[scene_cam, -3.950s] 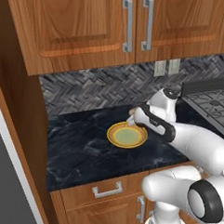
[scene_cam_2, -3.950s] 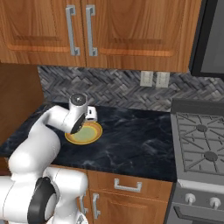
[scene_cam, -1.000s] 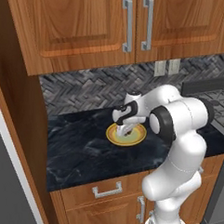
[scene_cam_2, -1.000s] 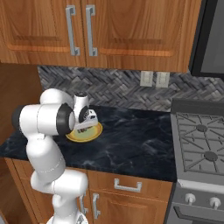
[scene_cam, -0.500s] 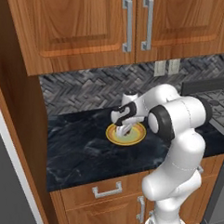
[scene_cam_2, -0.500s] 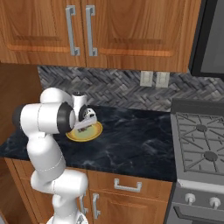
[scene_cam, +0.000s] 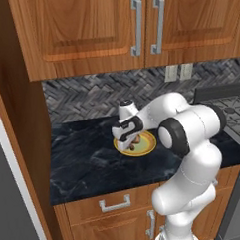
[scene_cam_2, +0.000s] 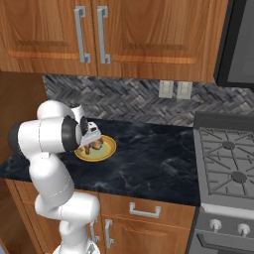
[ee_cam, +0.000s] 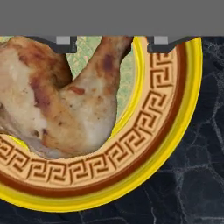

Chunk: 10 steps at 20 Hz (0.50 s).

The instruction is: Pick chicken drumstick from the fridge and place it on the plate on the counter.

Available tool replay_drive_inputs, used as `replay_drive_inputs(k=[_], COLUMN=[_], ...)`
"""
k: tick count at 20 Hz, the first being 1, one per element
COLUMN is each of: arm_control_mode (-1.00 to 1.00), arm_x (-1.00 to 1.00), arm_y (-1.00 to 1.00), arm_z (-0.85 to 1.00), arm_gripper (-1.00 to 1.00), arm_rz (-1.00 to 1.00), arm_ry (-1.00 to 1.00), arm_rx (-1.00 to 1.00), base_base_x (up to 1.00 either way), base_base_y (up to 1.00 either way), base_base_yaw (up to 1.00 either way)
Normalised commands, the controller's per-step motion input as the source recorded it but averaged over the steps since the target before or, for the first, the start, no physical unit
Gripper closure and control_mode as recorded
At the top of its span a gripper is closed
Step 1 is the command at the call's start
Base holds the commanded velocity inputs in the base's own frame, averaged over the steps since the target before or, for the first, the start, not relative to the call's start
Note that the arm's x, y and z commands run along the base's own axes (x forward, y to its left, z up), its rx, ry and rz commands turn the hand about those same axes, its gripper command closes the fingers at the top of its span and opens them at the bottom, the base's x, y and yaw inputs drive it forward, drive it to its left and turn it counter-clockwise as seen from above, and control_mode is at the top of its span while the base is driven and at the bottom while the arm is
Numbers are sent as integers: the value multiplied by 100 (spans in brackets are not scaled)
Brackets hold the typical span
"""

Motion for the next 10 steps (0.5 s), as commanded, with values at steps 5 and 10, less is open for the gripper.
replay_drive_inputs(k=[5,10], arm_control_mode=[-100,-100], arm_x=[-10,0], arm_y=[-3,-20], arm_z=[0,0], arm_gripper=[-100,-100], arm_rz=[0,0], arm_ry=[0,0], arm_rx=[-4,-2], base_base_x=[0,0], base_base_y=[0,0], base_base_yaw=[0,0])
